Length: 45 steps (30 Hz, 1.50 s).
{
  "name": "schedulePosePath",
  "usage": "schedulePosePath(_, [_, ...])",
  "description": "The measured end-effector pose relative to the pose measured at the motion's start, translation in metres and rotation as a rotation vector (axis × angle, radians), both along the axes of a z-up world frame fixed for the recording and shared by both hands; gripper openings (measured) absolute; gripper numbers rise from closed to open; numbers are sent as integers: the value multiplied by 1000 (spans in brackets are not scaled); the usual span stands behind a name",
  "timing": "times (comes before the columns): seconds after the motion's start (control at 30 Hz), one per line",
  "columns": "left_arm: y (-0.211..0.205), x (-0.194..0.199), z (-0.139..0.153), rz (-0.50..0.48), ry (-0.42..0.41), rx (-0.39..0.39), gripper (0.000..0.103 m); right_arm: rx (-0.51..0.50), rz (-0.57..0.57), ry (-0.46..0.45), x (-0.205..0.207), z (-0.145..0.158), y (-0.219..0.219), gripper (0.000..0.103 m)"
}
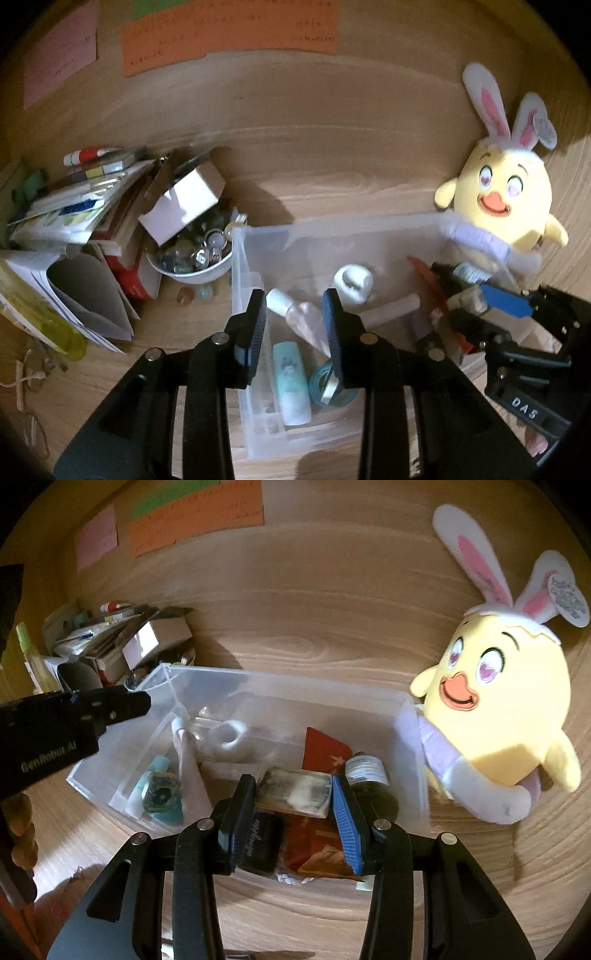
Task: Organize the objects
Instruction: 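Carry the white bottle and brown block into the clear box and open both grippers, then withdraw both grippers from the box toward the pink charm and blue box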
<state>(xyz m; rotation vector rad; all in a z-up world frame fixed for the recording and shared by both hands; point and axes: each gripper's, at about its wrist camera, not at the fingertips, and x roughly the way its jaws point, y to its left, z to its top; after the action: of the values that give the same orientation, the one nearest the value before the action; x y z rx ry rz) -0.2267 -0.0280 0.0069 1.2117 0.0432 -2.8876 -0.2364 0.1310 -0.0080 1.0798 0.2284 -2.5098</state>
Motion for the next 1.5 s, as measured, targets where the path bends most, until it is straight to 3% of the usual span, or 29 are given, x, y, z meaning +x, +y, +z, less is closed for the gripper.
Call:
schedulePosePath(0.1, [-2, 5, -1, -6, -1, -4, 36, 4, 4, -12, -3, -5, -3, 39])
schedulePosePath(0.17, [-4, 11, 1, -5, 9, -7, 50, 10, 6, -16, -4, -8, -5, 39])
schedulePosePath(0.23, [-5, 19, 4, -3, 27, -15, 57, 15, 6, -18, -4, -10, -5, 39])
schedulePosePath(0.57, [-11, 56, 11, -9, 60, -39, 83, 32, -4, -15, -6, -14, -10, 39])
schedulePosePath(0.67, [-15, 65, 9, -5, 54, -45, 86, 50, -7, -8, -5, -13, -11, 41])
schedulePosePath(0.77, [-20, 76, 5, 2, 44, -47, 88, 49, -4, 4, -1, -10, -10, 55])
schedulePosePath(0.97, [-35, 93, -2, 21, 22, -31, 89, 100, -8, 56, 14, -4, -15, 73])
schedulePosePath(1.5, [-54, 138, -32, 45, -60, -25, 94, 52, -34, 112, 77, 21, 17, 84])
